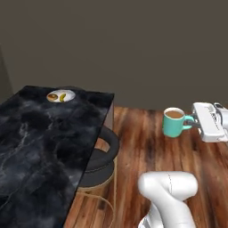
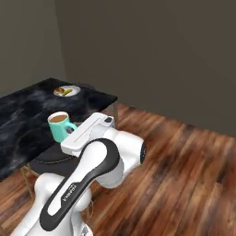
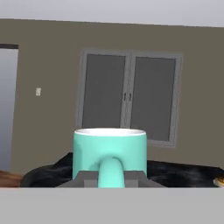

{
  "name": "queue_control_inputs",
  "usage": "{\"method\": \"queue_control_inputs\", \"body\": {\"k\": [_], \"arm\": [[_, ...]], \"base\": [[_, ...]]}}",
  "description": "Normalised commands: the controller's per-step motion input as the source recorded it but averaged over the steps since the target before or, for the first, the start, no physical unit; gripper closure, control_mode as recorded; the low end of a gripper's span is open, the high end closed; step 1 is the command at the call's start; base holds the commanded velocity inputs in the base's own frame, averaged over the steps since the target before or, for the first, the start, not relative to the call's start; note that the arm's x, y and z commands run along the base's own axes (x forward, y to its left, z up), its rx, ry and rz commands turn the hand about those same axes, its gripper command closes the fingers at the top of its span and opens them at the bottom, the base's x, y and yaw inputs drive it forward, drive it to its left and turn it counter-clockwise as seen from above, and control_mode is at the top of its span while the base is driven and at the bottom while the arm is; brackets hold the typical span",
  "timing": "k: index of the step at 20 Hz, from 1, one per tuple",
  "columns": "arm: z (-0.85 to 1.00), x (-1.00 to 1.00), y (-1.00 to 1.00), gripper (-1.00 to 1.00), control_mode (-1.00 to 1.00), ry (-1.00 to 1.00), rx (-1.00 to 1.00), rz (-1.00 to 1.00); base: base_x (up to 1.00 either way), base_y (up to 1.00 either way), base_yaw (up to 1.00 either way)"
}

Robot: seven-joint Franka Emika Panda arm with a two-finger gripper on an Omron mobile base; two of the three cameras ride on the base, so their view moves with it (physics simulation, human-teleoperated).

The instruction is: Pick up the brewed coffee from the coffee machine and place it next to the breakfast plate on the dining counter.

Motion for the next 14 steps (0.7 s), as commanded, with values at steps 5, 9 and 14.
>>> {"method": "queue_control_inputs", "body": {"k": [5,9,14], "arm": [[0.0,0.0,0.0,1.0,1.0,0.0,0.0,0.0],[0.0,0.0,0.0,1.0,1.0,0.0,0.0,0.0],[0.0,0.0,0.0,1.0,1.0,0.0,0.0,0.0]], "base": [[0.6,-0.33,0.52],[0.45,-0.86,0.42],[0.28,-1.0,0.32]]}}
